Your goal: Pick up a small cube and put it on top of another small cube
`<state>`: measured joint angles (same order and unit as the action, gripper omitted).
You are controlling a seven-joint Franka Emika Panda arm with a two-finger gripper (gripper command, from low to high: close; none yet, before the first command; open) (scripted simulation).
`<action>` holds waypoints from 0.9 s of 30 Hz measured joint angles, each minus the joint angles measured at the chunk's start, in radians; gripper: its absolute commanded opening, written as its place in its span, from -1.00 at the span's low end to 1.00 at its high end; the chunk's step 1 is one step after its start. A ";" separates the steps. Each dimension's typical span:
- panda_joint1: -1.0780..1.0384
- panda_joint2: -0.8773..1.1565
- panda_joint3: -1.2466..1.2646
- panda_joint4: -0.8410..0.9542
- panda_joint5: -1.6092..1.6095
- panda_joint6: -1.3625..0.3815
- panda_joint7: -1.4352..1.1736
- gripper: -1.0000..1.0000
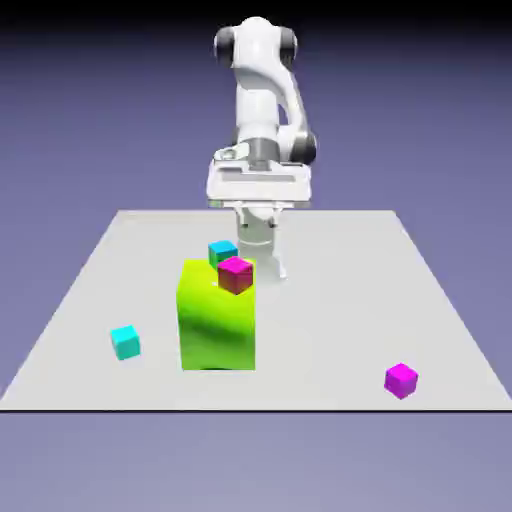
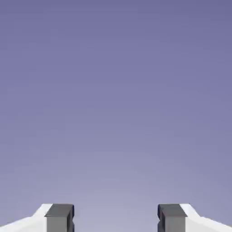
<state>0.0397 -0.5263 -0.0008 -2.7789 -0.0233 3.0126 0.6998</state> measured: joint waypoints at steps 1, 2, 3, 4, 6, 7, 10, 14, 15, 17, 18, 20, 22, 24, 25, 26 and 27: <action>0.023 0.036 -0.001 0.026 -0.019 -0.020 -0.034 0.00; 0.046 0.072 -0.001 0.052 -0.039 -0.040 -0.068 0.00; 0.069 0.109 -0.002 0.077 -0.058 -0.061 -0.102 0.00; 0.092 0.145 -0.003 0.103 -0.077 -0.081 -0.137 0.00; 0.138 0.217 -0.004 0.155 -0.116 -0.121 -0.205 0.00; 0.161 0.254 -0.004 0.180 -0.135 -0.141 -0.239 0.00; 0.230 0.362 -0.006 0.258 -0.193 -0.202 -0.341 0.00; 0.332 0.507 -0.009 0.361 -0.271 -0.283 -0.478 0.00; 0.354 0.544 -0.009 0.387 -0.290 -0.303 -0.512 0.00; 0.396 0.616 -0.011 0.438 -0.329 -0.344 -0.580 0.00; 0.416 0.652 -0.011 0.464 -0.348 -0.364 -0.615 0.00; 0.459 0.725 -0.013 0.515 -0.387 -0.404 -0.683 0.00; 0.505 0.797 -0.014 0.567 -0.426 -0.445 -0.751 0.00; 0.551 0.870 -0.015 0.619 -0.464 -0.485 -0.819 0.00; 0.574 0.906 -0.016 0.644 -0.484 -0.505 -0.853 0.00; 0.597 0.942 -0.016 0.670 -0.503 -0.525 -0.888 0.00; 0.620 0.979 -0.017 0.696 -0.522 -0.546 -0.922 0.00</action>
<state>0.6601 0.4522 -0.0178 -2.0830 -0.5457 2.4670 -0.2219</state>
